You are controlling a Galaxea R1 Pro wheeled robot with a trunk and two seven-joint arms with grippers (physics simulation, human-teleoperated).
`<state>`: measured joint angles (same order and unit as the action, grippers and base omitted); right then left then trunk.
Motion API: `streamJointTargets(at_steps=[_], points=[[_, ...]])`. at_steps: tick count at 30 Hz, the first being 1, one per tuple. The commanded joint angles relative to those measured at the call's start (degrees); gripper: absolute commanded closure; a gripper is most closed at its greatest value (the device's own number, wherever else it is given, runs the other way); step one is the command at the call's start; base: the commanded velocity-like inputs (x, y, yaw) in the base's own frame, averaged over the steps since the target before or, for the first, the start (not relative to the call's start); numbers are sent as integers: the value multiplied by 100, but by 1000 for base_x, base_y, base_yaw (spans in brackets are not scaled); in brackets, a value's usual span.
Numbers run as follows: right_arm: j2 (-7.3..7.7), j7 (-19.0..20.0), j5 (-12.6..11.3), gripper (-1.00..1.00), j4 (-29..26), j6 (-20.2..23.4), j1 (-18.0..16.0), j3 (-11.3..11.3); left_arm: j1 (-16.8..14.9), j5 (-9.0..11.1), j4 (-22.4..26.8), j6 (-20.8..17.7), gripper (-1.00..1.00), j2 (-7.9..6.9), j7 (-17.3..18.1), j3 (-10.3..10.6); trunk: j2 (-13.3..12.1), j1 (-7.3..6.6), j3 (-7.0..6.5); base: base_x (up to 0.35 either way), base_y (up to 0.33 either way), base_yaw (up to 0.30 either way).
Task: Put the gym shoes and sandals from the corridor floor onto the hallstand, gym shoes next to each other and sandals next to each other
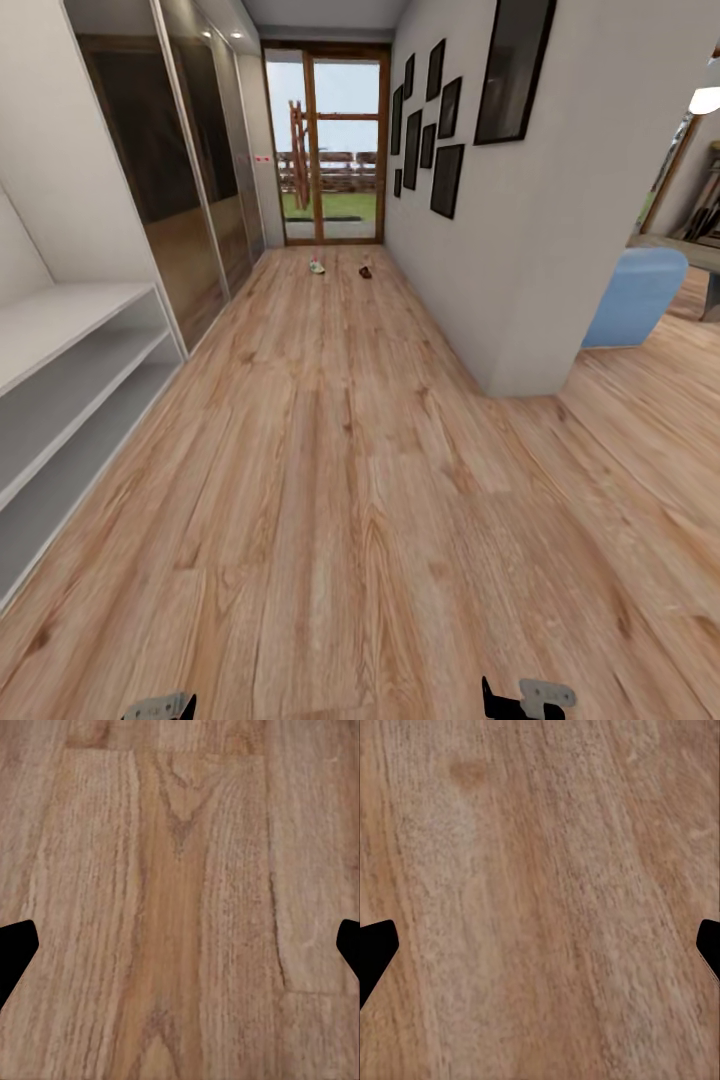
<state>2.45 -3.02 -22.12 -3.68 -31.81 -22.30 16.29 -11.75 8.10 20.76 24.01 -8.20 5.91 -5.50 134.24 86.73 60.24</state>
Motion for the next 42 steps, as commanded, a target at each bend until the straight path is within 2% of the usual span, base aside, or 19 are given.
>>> streamJointTargets(at_steps=[1,11,22,42], points=[[1,-32,-21,-100,-1,-9,-1,49,-3,60,-4,7,-100,1,60,-19,1,2,5,339,0,0],[-14,-48,-45,-100,-1,-9,0,44,-3,51,-10,7,-100,3,60,-19,1,2,5,339,0,1],[28,-20,-31,-100,-1,-9,-1,41,-3,55,-11,7,-100,3,60,-19,1,2,5,339,0,152],[45,-27,-21,-100,7,-9,0,49,-3,53,-11,7,-100,3,60,-18,1,2,5,339,0,7]])
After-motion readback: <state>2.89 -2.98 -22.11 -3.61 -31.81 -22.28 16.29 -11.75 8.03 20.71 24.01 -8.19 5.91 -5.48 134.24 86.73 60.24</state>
